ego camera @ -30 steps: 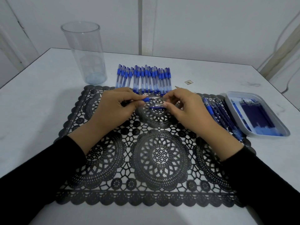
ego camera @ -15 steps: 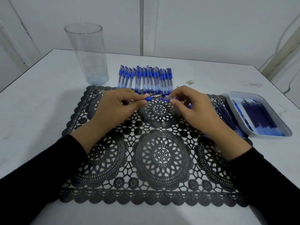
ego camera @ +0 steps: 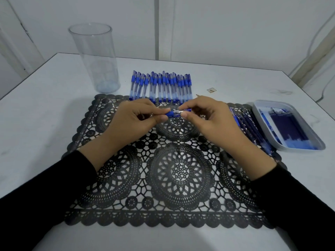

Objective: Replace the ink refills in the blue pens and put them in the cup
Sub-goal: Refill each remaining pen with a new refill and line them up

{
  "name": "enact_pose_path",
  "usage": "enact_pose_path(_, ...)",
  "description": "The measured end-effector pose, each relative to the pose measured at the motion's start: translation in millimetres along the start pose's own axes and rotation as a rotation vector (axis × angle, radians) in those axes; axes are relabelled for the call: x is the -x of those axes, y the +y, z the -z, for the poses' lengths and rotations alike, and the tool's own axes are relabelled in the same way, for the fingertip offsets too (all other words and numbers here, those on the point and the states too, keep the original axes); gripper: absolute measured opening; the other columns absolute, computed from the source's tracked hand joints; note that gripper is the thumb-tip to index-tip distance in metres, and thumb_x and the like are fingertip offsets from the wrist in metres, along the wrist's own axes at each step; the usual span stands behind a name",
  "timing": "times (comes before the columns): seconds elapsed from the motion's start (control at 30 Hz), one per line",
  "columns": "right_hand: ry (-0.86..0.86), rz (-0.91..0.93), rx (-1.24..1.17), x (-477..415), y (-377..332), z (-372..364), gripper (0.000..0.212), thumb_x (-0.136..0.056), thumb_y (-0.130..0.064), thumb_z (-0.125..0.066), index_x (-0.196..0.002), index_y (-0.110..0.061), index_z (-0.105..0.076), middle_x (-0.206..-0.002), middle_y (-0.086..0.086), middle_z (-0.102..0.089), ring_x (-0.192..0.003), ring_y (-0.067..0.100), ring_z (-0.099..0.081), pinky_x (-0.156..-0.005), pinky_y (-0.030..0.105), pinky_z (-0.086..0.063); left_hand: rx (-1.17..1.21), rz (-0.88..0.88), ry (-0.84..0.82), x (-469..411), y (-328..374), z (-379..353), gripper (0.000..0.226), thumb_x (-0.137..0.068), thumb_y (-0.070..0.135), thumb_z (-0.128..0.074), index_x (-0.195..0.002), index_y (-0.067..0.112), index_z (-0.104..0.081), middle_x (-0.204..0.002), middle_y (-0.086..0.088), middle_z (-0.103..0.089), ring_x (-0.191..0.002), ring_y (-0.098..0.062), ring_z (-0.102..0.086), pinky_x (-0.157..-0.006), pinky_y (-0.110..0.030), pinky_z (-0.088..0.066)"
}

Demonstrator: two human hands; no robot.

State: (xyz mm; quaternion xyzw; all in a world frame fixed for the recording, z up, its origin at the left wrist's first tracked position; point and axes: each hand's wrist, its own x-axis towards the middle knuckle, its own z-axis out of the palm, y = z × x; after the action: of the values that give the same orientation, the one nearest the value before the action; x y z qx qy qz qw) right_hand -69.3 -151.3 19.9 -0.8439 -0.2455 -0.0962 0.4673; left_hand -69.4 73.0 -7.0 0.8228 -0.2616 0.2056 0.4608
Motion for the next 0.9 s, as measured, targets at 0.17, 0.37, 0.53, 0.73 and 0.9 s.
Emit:
enact_pose_path(0.17,0.021,-0.011,-0.007,2,1,-2,0.013,-0.087,-0.016,-0.072,-0.097,-0.025,-0.073,-0.081,-0.004,-0.069,-0.068,0.009,-0.059,-0.063,0.015,-0.046,-0.021,-0.024,-0.005,0,-2,-1,0.026,-0.084,0.018,-0.077,-0.109,0.012,-0.074,-0.081,-0.002,-0.071,-0.066,-0.018,-0.063,-0.06,-0.039,-0.052)
enact_pose_path(0.37,0.029,-0.022,0.027,4,2,-5,0.015,-0.086,-0.015,-0.073,-0.096,-0.026,-0.073,-0.084,-0.004,-0.07,-0.071,0.01,-0.061,-0.065,0.017,-0.049,-0.048,-0.048,0.007,1,0,-4,0.025,-0.083,0.016,-0.077,-0.107,0.011,-0.074,-0.079,-0.002,-0.07,-0.065,-0.014,-0.061,-0.059,-0.032,-0.051)
enact_pose_path(0.53,0.022,-0.055,-0.031,1,-4,0,0.01,-0.089,-0.017,-0.07,-0.097,-0.022,-0.073,-0.079,-0.004,-0.068,-0.066,0.008,-0.057,-0.061,0.019,-0.047,-0.02,-0.045,0.033,-3,5,-3,0.026,-0.084,0.016,-0.076,-0.109,0.011,-0.073,-0.081,-0.001,-0.07,-0.065,-0.017,-0.062,-0.059,-0.037,-0.051)
enact_pose_path(0.73,0.057,-0.098,-0.266,-4,-17,11,0.019,-0.087,-0.009,-0.071,-0.103,-0.019,-0.068,-0.088,0.025,-0.063,-0.074,0.018,-0.056,-0.072,0.032,-0.055,-0.004,-0.024,0.004,-5,8,0,0.035,-0.088,0.029,-0.072,-0.122,0.017,-0.068,-0.101,0.009,-0.073,-0.083,-0.006,-0.069,-0.073,-0.029,-0.058)
enact_pose_path(0.9,0.188,-0.133,-0.383,-9,-22,32,0.022,-0.088,-0.009,-0.07,-0.106,-0.005,-0.06,-0.086,0.007,-0.071,-0.078,0.02,-0.063,-0.076,0.032,-0.055,-0.166,0.07,-0.094,-3,-3,8,0.042,-0.102,0.049,-0.038,-0.138,0.032,-0.053,-0.125,0.012,-0.065,-0.102,-0.023,-0.068,-0.087,-0.044,-0.056)
